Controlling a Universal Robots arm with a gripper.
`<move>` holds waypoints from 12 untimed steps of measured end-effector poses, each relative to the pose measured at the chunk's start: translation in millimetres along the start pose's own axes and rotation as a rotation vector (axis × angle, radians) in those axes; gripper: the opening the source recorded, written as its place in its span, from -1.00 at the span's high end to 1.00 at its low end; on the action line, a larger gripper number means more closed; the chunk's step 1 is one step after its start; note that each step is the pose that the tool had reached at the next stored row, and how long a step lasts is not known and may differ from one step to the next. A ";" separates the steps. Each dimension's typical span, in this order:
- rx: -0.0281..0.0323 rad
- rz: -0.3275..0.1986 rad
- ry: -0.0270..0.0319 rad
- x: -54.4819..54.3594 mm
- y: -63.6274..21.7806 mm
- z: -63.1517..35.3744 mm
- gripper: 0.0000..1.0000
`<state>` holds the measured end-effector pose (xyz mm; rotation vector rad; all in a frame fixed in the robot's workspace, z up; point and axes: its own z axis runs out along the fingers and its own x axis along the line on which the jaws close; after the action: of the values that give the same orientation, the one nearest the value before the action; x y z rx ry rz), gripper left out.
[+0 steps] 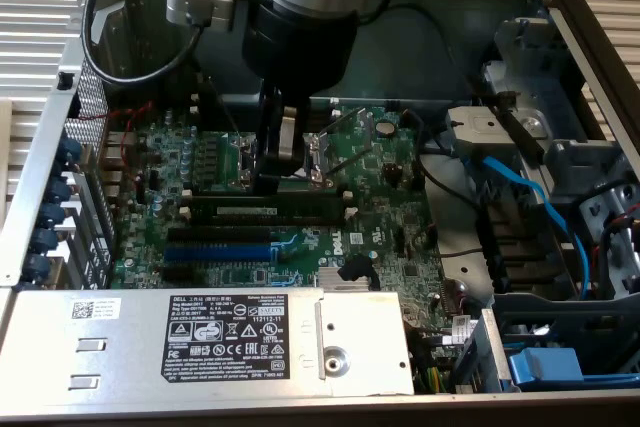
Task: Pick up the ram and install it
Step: 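Press down the ram until it locks into place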
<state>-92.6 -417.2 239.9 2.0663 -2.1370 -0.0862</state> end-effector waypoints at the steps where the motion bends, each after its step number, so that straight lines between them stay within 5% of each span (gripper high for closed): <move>1: 0.0000 0.000 0.0000 0.0 0.0 0.0 0.76; 12: 0.0000 0.000 0.0001 0.0 -0.6 -0.1 0.80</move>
<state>-92.1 -417.3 240.0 2.0664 -2.1369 -0.0861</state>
